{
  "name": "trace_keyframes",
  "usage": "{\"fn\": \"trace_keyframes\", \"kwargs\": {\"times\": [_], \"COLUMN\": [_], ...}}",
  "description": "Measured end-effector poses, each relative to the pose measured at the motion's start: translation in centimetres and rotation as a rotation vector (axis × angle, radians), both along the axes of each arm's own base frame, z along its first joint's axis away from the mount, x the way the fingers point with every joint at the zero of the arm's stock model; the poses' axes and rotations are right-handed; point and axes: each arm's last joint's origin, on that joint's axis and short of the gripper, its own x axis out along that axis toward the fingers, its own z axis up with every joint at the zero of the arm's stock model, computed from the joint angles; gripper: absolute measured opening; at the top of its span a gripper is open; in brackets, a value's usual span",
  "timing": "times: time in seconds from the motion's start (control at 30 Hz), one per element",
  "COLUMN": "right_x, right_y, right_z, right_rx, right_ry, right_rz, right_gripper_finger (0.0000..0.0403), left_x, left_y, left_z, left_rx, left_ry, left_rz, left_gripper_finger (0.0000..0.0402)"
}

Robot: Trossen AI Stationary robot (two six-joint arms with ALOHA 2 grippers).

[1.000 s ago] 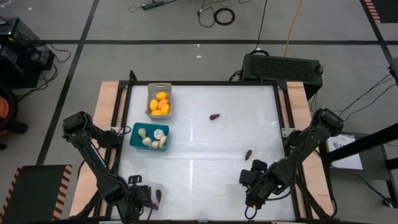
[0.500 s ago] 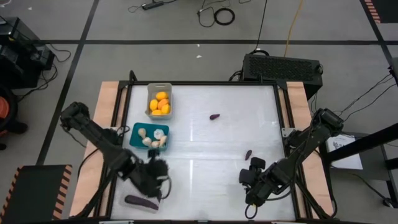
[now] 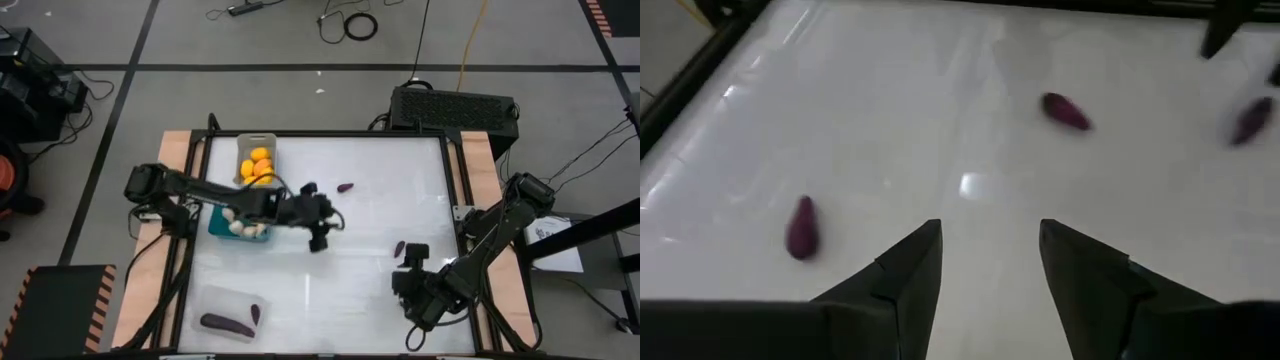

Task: Sort produce into baskets
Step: Put the purple eggplant into the transparent bin

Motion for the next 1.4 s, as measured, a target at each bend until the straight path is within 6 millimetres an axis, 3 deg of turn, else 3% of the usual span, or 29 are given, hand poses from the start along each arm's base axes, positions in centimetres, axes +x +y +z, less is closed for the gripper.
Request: {"fn": "trace_keyframes", "kwargs": {"times": [0.3,0.47,0.63,0.93,1.2,1.4], "right_x": [-3.2,-4.4,-5.2,-5.7,-5.7,-5.7], "right_y": [-5.2,-7.3,-8.0,-8.3,-8.3,-8.2], "right_z": [-2.3,-2.9,-2.4,-1.8,-1.8,-1.8], "right_rx": [0.074,0.174,0.236,0.257,0.272,0.301], "right_ry": [-0.074,-0.178,-0.224,-0.241,-0.240,-0.228], "right_rz": [-0.059,-0.095,-0.143,-0.138,-0.159,-0.183], "right_gripper_finger": [0.0248,0.0248,0.0248,0.0248,0.0248,0.0248], "left_x": [3.1,6.1,8.1,8.7,8.0,7.7], "left_y": [5.7,9.9,13.3,14.1,15.6,16.3], "left_z": [-3.3,-5.9,-8.2,-11.4,-11.9,-12.0], "left_rx": [-0.001,0.002,0.006,0.019,-0.027,-0.044], "left_ry": [-0.015,0.025,0.140,0.270,0.304,0.315], "left_rz": [0.034,0.134,0.214,0.178,0.250,0.252], "left_gripper_finger": [0.0186,0.0231,0.0278,0.0295,0.0293,0.0255]}}
